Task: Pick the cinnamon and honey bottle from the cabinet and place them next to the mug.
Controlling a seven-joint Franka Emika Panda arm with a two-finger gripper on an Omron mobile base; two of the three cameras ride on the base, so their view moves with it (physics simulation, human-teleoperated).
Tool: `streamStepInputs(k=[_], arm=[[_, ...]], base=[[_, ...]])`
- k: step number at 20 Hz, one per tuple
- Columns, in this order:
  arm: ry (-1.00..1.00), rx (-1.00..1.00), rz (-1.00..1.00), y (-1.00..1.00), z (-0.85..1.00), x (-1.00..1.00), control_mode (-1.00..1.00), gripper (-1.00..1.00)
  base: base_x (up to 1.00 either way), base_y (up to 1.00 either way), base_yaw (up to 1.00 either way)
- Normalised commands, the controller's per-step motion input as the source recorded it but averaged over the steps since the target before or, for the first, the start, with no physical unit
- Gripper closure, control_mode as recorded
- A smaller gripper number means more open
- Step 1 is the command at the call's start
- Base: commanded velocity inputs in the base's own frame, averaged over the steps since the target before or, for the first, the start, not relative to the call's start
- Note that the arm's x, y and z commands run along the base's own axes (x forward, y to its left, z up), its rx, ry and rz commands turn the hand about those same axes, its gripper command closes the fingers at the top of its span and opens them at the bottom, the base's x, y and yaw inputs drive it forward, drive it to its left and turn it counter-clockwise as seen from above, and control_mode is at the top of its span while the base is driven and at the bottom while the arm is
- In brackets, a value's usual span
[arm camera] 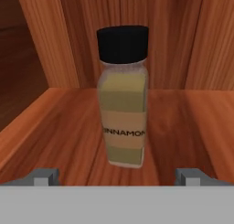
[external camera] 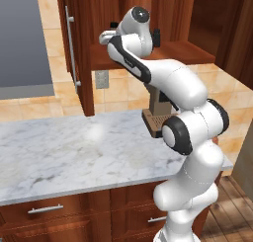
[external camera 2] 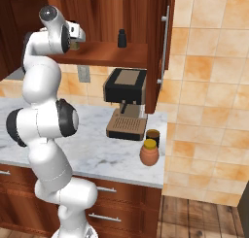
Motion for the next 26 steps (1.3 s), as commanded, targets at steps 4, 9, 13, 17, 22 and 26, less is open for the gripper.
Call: streamStepInputs(k=[4,9,13,17,22,26], arm=[[0.01,0.00,0.00,0.00,0.00,0.32,-1.00,-1.00],[0.01,0.00,0.00,0.00,0.00,0.31,-1.00,-1.00],[0.02,0.00,0.00,0.03,0.00,0.23,-1.00,-1.00],[0.02,0.00,0.00,0.08,0.00,0.20,-1.00,-1.00],[0.02,0.00,0.00,0.06,0.00,0.23,-1.00,-1.00],[0.02,0.00,0.00,0.00,0.00,0.16,-1.00,-1.00]], base=[[0.00,0.00,0.00],[0.00,0.00,0.00],[0.00,0.00,0.00],[0.00,0.00,0.00],[0.00,0.00,0.00],[0.00,0.00,0.00]])
